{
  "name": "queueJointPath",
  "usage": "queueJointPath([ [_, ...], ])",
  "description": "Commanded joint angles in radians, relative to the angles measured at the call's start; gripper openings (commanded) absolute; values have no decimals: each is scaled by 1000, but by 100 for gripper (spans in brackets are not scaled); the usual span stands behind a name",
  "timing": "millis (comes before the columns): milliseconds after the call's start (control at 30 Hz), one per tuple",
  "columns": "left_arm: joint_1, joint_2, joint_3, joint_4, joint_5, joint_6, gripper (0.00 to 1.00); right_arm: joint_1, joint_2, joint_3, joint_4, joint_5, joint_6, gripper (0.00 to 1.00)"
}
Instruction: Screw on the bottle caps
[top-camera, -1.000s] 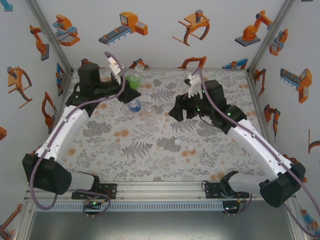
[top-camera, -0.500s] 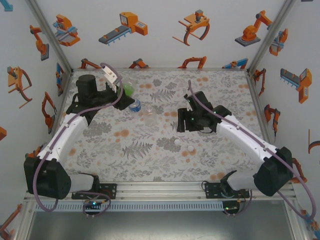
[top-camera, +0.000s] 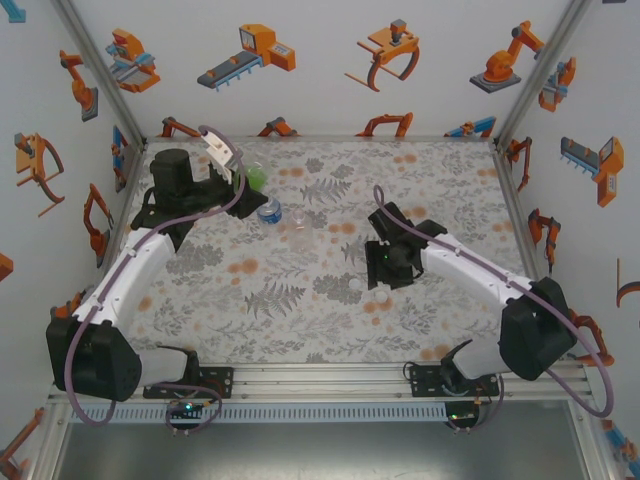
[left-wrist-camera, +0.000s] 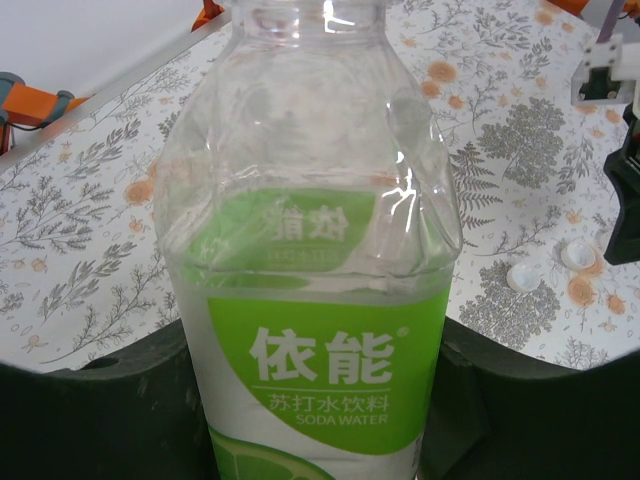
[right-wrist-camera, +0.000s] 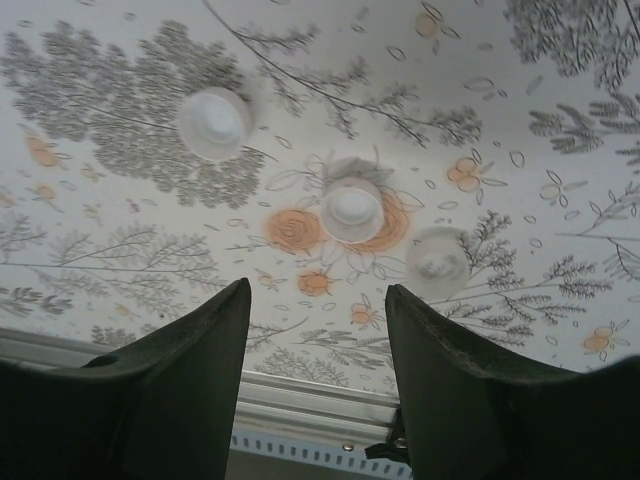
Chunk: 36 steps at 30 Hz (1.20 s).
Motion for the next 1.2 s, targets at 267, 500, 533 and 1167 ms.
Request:
queueJointPath([
  [267,2,-18,5,6,2,-5,0,-96,-43,-162,-12,25,32,53],
  [500,2,-7,5,6,5,-9,0,-99,4,-209,56,1,43,51],
  [533,2,-8,4,8,4,-9,0,-100,6,-210,60,2,42,50],
  [1167,3,19,7,12,11,-18,1,-101,58,-210,123,63,46,38],
])
